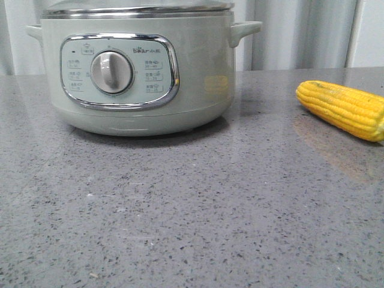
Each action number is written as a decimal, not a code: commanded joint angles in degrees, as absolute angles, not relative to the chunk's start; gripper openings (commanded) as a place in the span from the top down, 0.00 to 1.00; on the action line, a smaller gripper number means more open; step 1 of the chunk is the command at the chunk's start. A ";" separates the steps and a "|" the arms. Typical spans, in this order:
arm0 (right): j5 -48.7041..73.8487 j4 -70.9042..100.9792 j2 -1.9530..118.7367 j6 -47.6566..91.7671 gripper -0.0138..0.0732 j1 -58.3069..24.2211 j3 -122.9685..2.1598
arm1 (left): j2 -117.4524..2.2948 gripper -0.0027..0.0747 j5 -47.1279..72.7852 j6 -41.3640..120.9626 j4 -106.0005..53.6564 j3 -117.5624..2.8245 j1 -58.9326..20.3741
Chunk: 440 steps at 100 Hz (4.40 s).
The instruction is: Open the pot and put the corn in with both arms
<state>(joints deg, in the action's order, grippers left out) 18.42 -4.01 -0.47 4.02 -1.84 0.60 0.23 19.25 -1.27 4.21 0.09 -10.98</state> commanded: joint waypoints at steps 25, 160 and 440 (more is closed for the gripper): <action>18.09 -4.76 -1.67 4.02 0.92 -1.60 1.73 | 2.12 0.99 17.23 -1.77 3.81 0.51 -10.93; 1.88 -12.04 -1.67 4.02 0.92 -1.60 1.73 | 2.12 0.99 16.62 -1.77 17.60 0.51 -10.93; 17.70 8.20 25.78 6.68 0.32 -1.60 -35.54 | -47.96 0.40 -6.80 -1.05 -0.30 -41.97 -24.78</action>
<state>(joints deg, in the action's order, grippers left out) 21.57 8.70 23.43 6.04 -1.84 -32.96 -43.46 0.66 -1.16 -3.38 -37.08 -20.51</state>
